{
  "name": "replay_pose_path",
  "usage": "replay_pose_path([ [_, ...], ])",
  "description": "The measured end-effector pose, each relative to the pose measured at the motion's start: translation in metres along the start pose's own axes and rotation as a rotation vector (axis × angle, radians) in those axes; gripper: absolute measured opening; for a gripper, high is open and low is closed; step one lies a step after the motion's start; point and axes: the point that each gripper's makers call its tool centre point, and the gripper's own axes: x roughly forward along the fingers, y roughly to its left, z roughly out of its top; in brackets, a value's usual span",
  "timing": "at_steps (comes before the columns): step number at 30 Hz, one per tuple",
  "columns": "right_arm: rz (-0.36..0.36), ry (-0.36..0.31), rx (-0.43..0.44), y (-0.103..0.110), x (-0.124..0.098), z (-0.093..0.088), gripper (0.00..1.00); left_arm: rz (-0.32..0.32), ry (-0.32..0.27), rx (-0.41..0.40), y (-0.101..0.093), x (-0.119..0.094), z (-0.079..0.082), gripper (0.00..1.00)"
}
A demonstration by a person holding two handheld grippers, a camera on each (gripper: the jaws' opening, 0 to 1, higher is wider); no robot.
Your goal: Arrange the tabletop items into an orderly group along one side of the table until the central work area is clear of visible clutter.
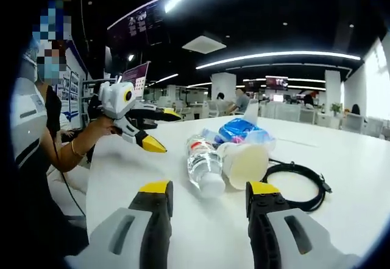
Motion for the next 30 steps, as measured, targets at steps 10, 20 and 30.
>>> replay_pose_path([
  [10, 0.010, 0.033, 0.010, -0.003, 0.021, -0.011, 0.43, -0.035, 0.027, 0.024, -0.002, 0.024, -0.003, 0.66],
  [20, 0.001, 0.043, 0.043, -0.007, 0.035, -0.017, 0.41, -0.062, 0.038, 0.018, 0.002, 0.036, -0.007, 0.63],
  [30, 0.024, 0.024, 0.049, 0.000, 0.042, -0.016, 0.33, -0.183, 0.044, -0.039, -0.016, 0.043, -0.012, 0.55],
])
